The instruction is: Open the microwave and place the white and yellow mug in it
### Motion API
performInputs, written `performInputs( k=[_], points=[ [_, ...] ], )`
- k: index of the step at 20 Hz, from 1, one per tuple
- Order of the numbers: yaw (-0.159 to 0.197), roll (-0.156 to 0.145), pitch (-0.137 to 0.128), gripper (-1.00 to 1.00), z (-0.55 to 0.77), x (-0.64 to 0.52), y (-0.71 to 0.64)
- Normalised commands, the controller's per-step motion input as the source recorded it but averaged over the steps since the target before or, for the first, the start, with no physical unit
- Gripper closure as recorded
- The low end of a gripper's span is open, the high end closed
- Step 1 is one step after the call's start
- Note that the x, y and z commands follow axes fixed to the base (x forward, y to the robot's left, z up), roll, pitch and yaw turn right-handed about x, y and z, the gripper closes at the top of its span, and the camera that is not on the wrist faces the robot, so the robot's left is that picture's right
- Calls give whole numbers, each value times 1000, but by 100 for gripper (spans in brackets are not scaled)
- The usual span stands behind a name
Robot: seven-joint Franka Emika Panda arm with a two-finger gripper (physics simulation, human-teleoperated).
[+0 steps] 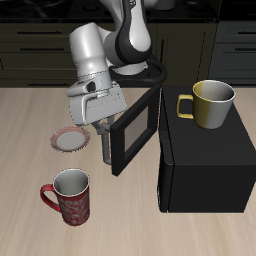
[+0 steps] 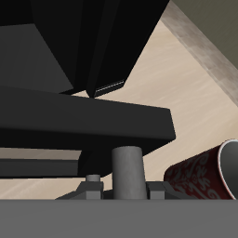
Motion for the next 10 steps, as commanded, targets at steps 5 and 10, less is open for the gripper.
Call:
performInputs(
  k=[5,10],
  points=[
    [-62,-77,-33,100,145,-188,-97],
    [-111,-120,4,100,146,-135,-95]
  ],
)
